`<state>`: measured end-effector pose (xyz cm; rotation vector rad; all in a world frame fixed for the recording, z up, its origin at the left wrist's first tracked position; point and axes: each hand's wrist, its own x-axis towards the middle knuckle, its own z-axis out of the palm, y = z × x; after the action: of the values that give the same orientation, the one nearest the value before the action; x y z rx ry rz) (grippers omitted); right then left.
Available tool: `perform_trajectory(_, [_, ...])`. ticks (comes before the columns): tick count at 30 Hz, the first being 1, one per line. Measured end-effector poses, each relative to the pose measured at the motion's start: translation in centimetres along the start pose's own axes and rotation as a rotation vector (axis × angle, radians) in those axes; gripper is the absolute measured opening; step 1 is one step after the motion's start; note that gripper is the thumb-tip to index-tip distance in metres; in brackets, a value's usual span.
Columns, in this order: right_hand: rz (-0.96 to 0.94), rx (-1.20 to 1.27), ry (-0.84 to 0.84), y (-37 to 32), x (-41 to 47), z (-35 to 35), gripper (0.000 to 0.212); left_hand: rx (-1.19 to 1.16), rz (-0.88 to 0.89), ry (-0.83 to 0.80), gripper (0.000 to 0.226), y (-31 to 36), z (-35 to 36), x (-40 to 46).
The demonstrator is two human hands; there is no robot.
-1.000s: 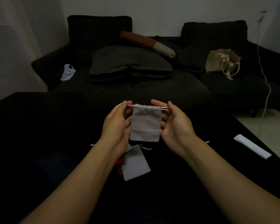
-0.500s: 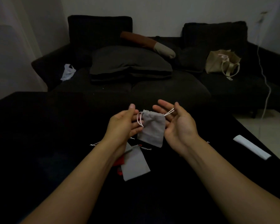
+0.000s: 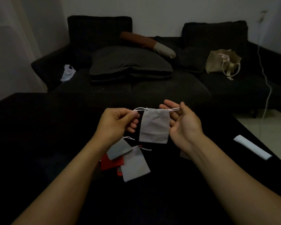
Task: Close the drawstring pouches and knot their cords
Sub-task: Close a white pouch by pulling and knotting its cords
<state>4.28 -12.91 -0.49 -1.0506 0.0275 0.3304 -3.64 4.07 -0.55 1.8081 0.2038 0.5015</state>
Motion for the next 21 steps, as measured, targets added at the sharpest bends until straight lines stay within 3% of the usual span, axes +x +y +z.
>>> perform_trajectory(3, [0.006,0.055,0.015,-0.5,0.1,-0.4,0.047,-0.119,0.005,0.019,0.024,0.6,-0.3,0.1])
perform_trajectory(10, [-0.073,0.137,0.02,-0.6,0.7,-0.5,0.051,-0.425,-0.179,0.263,0.026,0.3,0.7,0.7])
perform_trajectory(13, [-0.01,0.21,-0.045,-0.4,0.5,-0.5,0.048,-0.606,-0.248,0.203,0.028,0.5,0.7,0.8])
perform_trajectory(18, [0.12,0.333,-0.097,-0.1,0.0,-0.2,0.044,-0.89,-0.273,-0.087,0.037,1.2,0.5,0.3])
perform_trajectory(21, [0.079,0.278,-0.11,-0.5,-0.2,0.1,0.049,-0.803,-0.24,0.039,0.036,1.4,1.1,0.4])
